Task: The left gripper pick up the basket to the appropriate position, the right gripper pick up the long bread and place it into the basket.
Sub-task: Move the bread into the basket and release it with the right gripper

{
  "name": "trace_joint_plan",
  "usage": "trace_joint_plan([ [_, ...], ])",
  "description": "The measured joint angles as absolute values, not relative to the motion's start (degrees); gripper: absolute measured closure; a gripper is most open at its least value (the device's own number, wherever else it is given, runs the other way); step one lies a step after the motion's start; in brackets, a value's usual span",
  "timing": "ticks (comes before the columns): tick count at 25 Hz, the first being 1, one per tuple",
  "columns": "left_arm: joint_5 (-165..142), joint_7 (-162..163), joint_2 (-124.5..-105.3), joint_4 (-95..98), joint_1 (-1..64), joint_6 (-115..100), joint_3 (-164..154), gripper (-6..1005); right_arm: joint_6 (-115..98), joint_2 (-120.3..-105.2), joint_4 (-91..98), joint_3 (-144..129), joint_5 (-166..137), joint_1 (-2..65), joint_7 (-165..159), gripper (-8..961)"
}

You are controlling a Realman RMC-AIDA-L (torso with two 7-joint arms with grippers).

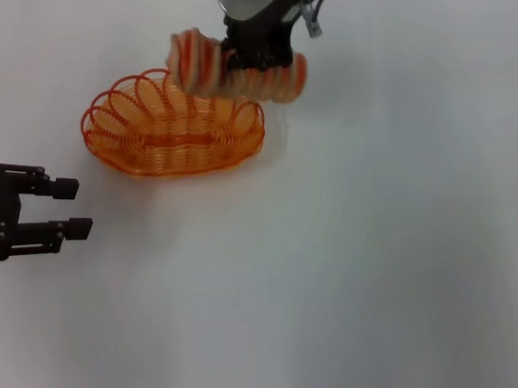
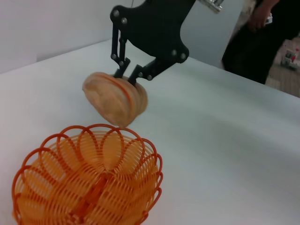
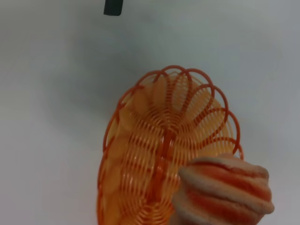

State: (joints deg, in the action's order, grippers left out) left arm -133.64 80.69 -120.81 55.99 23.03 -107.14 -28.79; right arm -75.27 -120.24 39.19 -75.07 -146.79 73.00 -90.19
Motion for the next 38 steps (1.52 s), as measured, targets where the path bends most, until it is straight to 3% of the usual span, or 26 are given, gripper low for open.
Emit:
trace_joint_plan([
  [14, -133.2, 81.3, -120.85, 54.5, 22.8, -106.7, -28.8, 433, -69.2, -120.91, 33.6, -78.6, -141.4, 78.0, -90.1, 834],
  [38, -133.6, 81.3, -120.85, 54.6, 22.7, -106.2, -28.7, 432, -71.5, -120.94, 31.7, -83.4, -134.9, 78.3, -92.1, 836],
])
